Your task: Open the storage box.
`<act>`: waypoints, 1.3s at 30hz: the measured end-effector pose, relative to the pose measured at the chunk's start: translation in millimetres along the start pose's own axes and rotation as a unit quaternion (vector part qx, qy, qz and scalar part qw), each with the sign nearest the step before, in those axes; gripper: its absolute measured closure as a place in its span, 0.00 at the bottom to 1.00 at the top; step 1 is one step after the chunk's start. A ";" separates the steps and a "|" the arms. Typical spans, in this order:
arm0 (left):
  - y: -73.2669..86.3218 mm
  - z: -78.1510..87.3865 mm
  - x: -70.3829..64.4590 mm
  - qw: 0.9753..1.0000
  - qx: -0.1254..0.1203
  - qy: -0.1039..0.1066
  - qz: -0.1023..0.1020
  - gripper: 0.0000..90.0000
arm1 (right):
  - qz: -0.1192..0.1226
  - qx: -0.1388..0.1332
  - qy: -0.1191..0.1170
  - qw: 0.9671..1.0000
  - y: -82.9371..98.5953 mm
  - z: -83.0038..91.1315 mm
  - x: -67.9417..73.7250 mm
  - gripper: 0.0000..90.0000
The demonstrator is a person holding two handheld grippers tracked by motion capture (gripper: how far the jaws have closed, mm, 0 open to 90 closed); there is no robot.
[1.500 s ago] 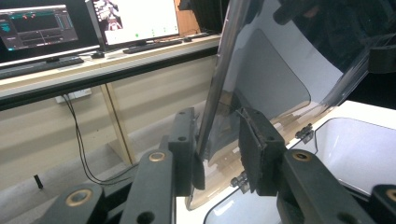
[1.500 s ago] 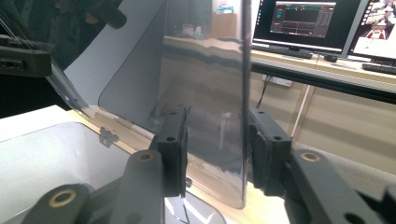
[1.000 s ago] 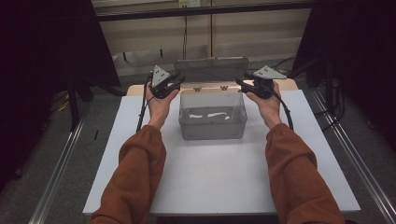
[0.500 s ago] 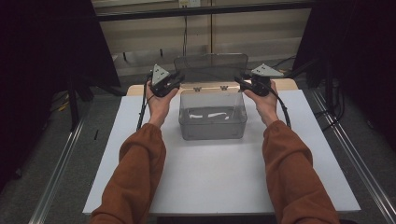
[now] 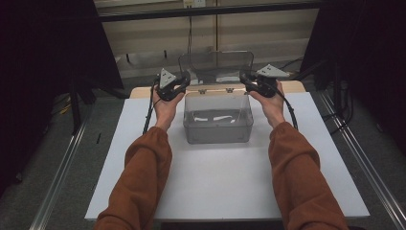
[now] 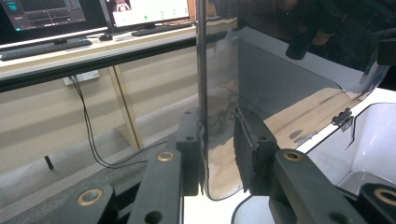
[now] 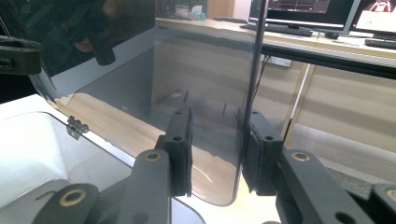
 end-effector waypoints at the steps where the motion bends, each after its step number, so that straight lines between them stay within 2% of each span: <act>1: 0.0 -0.2 0.4 1.000 -0.001 0.000 0.000 0.81 | 0.002 0.000 0.001 1.000 0.1 -0.4 0.0 0.73; 8: 0.5 -2.2 1.2 1.000 -0.006 -0.002 0.010 0.82 | 0.002 0.010 0.002 1.000 3.8 -1.0 -1.8 0.71; 18: 4.8 -2.4 3.4 1.000 0.007 -0.002 0.000 0.84 | -0.007 0.020 0.003 1.000 14.5 -3.9 -2.2 0.71; 21: 5.5 -3.1 3.1 1.000 0.006 -0.002 0.003 0.84 | -0.010 0.019 0.004 1.000 15.5 -4.6 -2.7 0.71; 26: 11.8 -3.7 4.7 1.000 0.019 0.001 -0.004 0.84 | -0.015 0.021 0.004 1.000 18.5 -5.5 -3.6 0.72; 29: 12.2 -4.7 4.7 1.000 0.020 -0.003 0.003 0.84 | -0.012 0.020 0.006 1.000 18.7 -6.4 -3.8 0.72; 31: 12.1 -5.4 4.6 1.000 0.024 -0.002 -0.007 0.84 | -0.013 0.022 0.008 1.000 18.9 -7.0 -4.5 0.72; 34: 13.1 -6.0 6.1 1.000 0.027 0.001 0.003 0.83 | -0.011 0.024 0.008 1.000 18.8 -8.7 -4.7 0.72; 36: 15.3 -6.3 6.1 0.999 0.035 0.001 0.001 0.83 | -0.012 0.023 0.009 1.000 18.7 -9.9 -4.7 0.72; 38: 16.6 -7.3 5.7 0.999 0.034 -0.002 0.014 0.83 | -0.011 0.026 0.009 1.000 19.2 -10.2 -5.0 0.72; 39: 16.7 -7.5 5.8 0.999 0.035 -0.004 0.014 0.83 | -0.013 0.026 0.010 1.000 19.4 -10.6 -5.4 0.72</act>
Point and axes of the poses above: each handheld gripper's, and its own axes: z roughly backward along the jaws, y roughly out of its underside, x roughly to its left, the point moved 7 cm from there along -z, roughly forward along the jaws, and after that the axes turned 15 degrees about -x, right-handed, at the moved point
